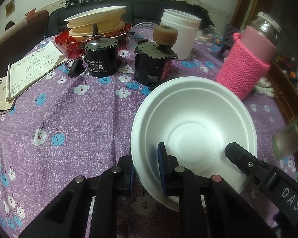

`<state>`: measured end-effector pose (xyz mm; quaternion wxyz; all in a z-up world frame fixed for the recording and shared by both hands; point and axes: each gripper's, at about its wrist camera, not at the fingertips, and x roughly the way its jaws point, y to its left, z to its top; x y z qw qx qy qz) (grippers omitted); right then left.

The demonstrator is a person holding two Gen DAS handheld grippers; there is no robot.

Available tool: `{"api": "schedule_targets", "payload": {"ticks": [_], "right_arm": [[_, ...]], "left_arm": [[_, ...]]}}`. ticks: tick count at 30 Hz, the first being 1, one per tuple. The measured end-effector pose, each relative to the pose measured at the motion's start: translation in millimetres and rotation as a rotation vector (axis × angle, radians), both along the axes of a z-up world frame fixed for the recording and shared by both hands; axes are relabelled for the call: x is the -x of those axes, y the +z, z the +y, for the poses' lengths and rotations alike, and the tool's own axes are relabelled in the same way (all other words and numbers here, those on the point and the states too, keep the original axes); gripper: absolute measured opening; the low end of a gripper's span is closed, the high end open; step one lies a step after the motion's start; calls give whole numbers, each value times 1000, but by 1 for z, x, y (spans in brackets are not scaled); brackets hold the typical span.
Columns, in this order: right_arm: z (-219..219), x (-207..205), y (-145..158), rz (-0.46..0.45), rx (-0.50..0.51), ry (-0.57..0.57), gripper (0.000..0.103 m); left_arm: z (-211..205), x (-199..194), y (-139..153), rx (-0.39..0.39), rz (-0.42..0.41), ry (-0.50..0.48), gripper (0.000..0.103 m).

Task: Organize plates and bowls
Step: 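Lift the white foam bowl with both grippers and carry it toward the red stack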

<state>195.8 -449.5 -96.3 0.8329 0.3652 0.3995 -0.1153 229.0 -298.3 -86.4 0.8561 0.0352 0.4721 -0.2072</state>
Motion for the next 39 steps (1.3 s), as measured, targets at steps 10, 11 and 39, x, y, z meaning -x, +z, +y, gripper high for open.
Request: {"api": "schedule_targets", "payload": {"ticks": [10,11,39], "right_arm": [[1,1,2,-4,1,3,14],[2,1,2,-4,2,4,14],[25,33,16,-87,-211,94,13]], "left_arm": [[0,1,0,-5,-1,1,18],[1,1,0,-5,2,2,18],[61,44,20,22,-11,50,19]]}}
